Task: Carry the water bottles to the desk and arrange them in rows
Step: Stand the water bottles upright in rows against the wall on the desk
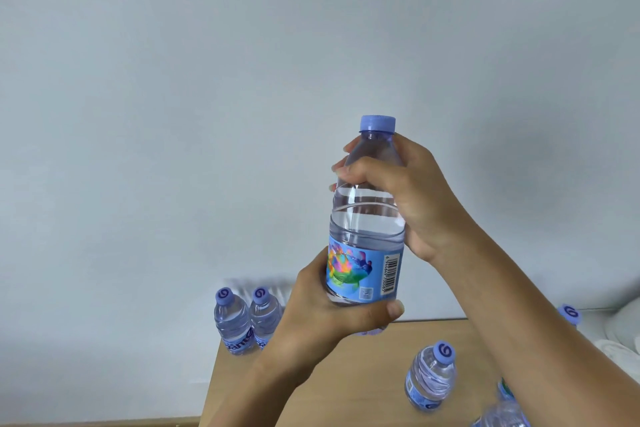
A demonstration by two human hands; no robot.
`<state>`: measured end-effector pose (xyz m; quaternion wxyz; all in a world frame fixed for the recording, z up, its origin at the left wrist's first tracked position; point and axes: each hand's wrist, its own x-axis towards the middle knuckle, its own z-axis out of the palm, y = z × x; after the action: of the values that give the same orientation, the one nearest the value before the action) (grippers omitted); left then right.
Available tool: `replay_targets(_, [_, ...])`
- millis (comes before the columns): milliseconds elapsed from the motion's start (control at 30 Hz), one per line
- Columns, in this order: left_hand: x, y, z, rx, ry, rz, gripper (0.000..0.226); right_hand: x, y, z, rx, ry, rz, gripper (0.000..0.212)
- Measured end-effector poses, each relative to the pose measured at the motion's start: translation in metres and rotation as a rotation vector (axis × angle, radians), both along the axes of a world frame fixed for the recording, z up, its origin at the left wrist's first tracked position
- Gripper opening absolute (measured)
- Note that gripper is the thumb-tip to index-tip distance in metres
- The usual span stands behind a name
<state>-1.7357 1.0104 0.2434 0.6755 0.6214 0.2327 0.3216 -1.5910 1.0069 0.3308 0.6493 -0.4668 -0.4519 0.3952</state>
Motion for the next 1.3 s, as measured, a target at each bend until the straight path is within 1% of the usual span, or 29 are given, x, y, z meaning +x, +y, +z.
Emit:
replay_targets(67, [-0.002, 0.003, 0.0, -0.025, -0.01, -0.062, 0.043, 0.003, 0.0, 0.002, 0.001, 0.05, 0.066, 0.021])
replay_targets(133, [-0.002, 0.006, -0.001, -0.037, -0.001, -0.082, 0.046, 0.005, 0.0, 0.003, 0.006, 0.072, 0.114, 0.022])
replay_targets(233, [-0.002, 0.009, -0.003, 0.002, 0.03, -0.024, 0.049, 0.006, 0.001, 0.004, 0.009, 0.042, 0.127, 0.023])
replay_targets(333, [0.001, 0.007, -0.002, 0.032, 0.045, 0.088, 0.05, 0.004, 0.002, 0.004, -0.024, -0.101, 0.023, 0.023])
replay_targets(400, [0.004, 0.004, -0.002, 0.068, 0.06, 0.191, 0.053, 0.002, 0.003, 0.001, -0.048, -0.191, -0.062, 0.026])
replay_targets(500, [0.007, -0.001, -0.002, 0.088, 0.064, 0.243, 0.051, -0.005, 0.004, -0.005, -0.054, -0.149, -0.123, 0.031])
replay_targets(567, [0.008, -0.003, -0.002, 0.073, 0.056, 0.221, 0.047, -0.008, 0.004, -0.006, -0.034, -0.11, -0.132, 0.026])
replay_targets(700, [0.005, 0.0, -0.002, 0.022, 0.043, 0.15, 0.056, -0.004, 0.004, -0.004, -0.024, -0.056, -0.099, 0.025])
replay_targets(800, [0.003, 0.004, 0.0, -0.01, 0.021, 0.057, 0.049, 0.001, 0.004, -0.002, -0.018, -0.009, -0.04, 0.023])
replay_targets(900, [-0.001, 0.008, 0.001, -0.03, -0.011, -0.044, 0.046, 0.009, 0.005, 0.0, 0.002, 0.07, 0.058, 0.021])
replay_targets(967, [-0.002, 0.01, -0.001, -0.046, -0.032, -0.106, 0.049, 0.014, 0.004, 0.001, 0.018, 0.096, 0.157, 0.027])
replay_targets(1000, [-0.002, 0.01, -0.002, -0.04, -0.03, -0.107, 0.049, 0.015, 0.004, 0.002, 0.017, 0.076, 0.193, 0.031])
replay_targets(1100, [-0.001, 0.009, -0.004, 0.012, -0.012, -0.02, 0.048, 0.016, 0.002, 0.003, -0.013, -0.031, 0.21, 0.034])
replay_targets(1200, [0.002, 0.005, -0.004, 0.071, 0.004, 0.111, 0.049, 0.01, 0.001, 0.005, -0.021, -0.135, 0.069, 0.042])
replay_targets(1267, [0.004, 0.001, -0.004, 0.102, 0.029, 0.19, 0.057, 0.003, 0.001, 0.004, -0.001, -0.147, -0.037, 0.045])
replay_targets(1300, [0.005, 0.0, -0.004, 0.106, 0.036, 0.206, 0.06, 0.0, 0.001, 0.003, 0.008, -0.136, -0.068, 0.043])
